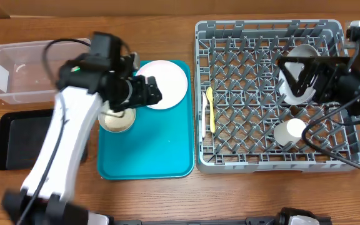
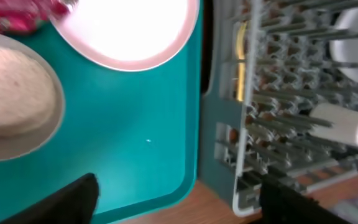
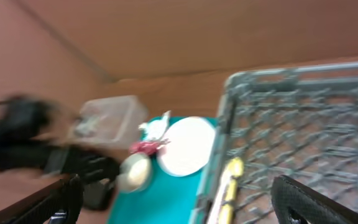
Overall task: Sort waste into correct bins and load items into the dishwasher rack
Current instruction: 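Grasp the pink plate rim on the teal tray with the left gripper and lift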
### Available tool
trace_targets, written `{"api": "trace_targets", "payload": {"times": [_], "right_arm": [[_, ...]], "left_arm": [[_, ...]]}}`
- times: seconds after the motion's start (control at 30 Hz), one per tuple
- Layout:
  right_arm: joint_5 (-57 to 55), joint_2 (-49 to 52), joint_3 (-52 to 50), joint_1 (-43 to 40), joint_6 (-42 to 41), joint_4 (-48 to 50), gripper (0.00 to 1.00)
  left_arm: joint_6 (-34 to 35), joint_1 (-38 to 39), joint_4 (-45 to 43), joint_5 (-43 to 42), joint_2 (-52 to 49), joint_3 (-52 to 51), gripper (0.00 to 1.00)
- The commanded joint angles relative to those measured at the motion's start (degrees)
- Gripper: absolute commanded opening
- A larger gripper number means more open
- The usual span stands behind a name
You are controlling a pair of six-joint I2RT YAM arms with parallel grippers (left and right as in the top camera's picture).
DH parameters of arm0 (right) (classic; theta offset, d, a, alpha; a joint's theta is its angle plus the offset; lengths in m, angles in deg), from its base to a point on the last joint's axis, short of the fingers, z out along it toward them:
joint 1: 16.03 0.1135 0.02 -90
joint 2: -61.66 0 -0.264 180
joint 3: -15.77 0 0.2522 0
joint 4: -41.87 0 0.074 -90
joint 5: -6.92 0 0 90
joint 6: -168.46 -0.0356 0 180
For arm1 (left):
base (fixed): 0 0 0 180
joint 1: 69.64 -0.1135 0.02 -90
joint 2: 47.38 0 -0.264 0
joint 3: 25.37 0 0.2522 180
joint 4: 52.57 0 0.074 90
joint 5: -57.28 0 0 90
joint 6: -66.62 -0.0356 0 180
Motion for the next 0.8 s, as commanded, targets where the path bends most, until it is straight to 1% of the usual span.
{"api": "trace_targets", "payload": {"times": [0.0, 0.03, 0.07, 0.1, 0.2, 0.27, 0.37, 0.47, 0.57, 0.63, 0.77], "right_arm": [[7.48, 0.66, 0.68, -0.02, -0.39, -2.34, 0.98], [7.48, 0.90, 0.68, -0.02, -0.39, -3.28, 0.95], [7.48, 1.03, 0.68, -0.02, -0.37, -3.89, 0.95], [7.48, 1.29, 0.68, -0.02, -0.22, -4.59, 0.94], [7.45, 1.92, 0.68, -0.02, -0.17, -6.23, 0.92], [7.39, 2.25, 0.68, -0.02, -0.17, -7.41, 0.91], [7.23, 2.47, 0.66, -0.02, 0.09, -9.14, 0.91], [7.19, 2.47, 0.66, -0.02, 2.40, -11.02, 0.89], [6.60, 2.47, 0.66, -0.02, 2.89, -12.76, 0.89], [5.73, 2.47, 0.63, -0.02, 2.86, -13.33, 0.89], [5.70, 2.47, 0.61, -0.02, 2.93, -14.03, 0.89]], "left_arm": [[12.92, 4.09, -3.04, 4.50, -7.10, -0.72, 0.74], [15.87, 4.98, -3.80, 6.49, -8.79, -0.72, 0.69], [19.04, 5.70, -4.28, 8.39, -10.27, -0.72, 0.68], [23.85, 6.45, -4.74, 10.38, -11.87, -0.72, 0.66], [37.40, 7.80, -7.69, 11.80, -15.45, -0.72, 0.66], [44.72, 8.28, -10.34, 12.50, -17.09, -0.72, 0.67], [53.33, 8.41, -13.27, 13.97, -18.93, -0.72, 0.67], [60.70, 8.39, -13.64, 16.83, -20.46, -0.72, 0.62], [65.55, 8.41, -13.68, 18.38, -22.58, -0.72, 0.62], [67.34, 8.41, -13.64, 18.75, -24.11, -0.72, 0.61], [69.96, 8.39, -13.62, 16.94, -27.08, -0.72, 0.59]]}}
